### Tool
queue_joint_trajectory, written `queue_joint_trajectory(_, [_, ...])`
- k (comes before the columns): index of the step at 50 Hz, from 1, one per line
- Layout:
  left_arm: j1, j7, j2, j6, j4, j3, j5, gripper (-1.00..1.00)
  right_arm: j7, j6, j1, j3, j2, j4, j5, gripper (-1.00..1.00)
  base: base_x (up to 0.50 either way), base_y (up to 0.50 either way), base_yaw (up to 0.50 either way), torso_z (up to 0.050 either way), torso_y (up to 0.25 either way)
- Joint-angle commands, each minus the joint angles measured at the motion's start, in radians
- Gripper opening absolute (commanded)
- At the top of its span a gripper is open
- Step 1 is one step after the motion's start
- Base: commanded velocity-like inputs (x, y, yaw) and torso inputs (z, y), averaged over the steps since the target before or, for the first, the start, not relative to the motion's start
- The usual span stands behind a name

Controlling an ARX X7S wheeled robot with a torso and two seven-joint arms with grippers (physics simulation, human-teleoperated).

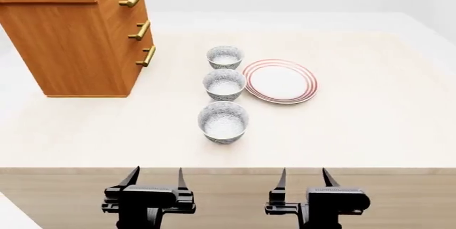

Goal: Stack the bowl in the middle on the bowl at the back.

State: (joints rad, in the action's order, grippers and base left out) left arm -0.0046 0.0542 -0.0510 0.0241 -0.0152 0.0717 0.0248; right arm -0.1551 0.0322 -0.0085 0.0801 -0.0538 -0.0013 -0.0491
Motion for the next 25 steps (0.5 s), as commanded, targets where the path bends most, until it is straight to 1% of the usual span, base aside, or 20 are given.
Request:
queue_joint_trajectory(1, [-0.01,0.022,-0.021,0.019,-0.006,0.027,0.008,1.0,-0.051,-0.003,-0.003,0.036,-0.024,0.001,-0.034,1.0,0.01,0.5,0.0,0.0,0.0])
queue_joint_trajectory(8, [-0.019,0.03,-0.029,0.041,0.007,0.036,0.019,1.0,-0.057,0.005,-0.004,0.047,-0.034,-0.01,-0.029,1.0,0.09,0.5,0.0,0.0,0.0])
queue_joint_trajectory(15, [-0.054,0.036,-0.038,0.123,0.061,0.042,0.035,1.0,-0.06,0.069,-0.008,0.037,-0.044,-0.088,-0.005,1.0,0.0,0.0,0.0,0.0,0.0])
queue_joint_trajectory(22, [-0.112,0.026,-0.05,0.3,0.211,0.039,0.093,1.0,-0.048,0.217,0.005,0.03,-0.076,-0.289,-0.006,1.0,0.05,0.0,0.0,0.0,0.0])
queue_joint_trajectory(25, [-0.139,0.03,-0.054,0.362,0.279,0.035,0.114,1.0,-0.045,0.266,0.025,0.018,-0.087,-0.362,-0.002,1.0,0.48,0.0,0.0,0.0,0.0])
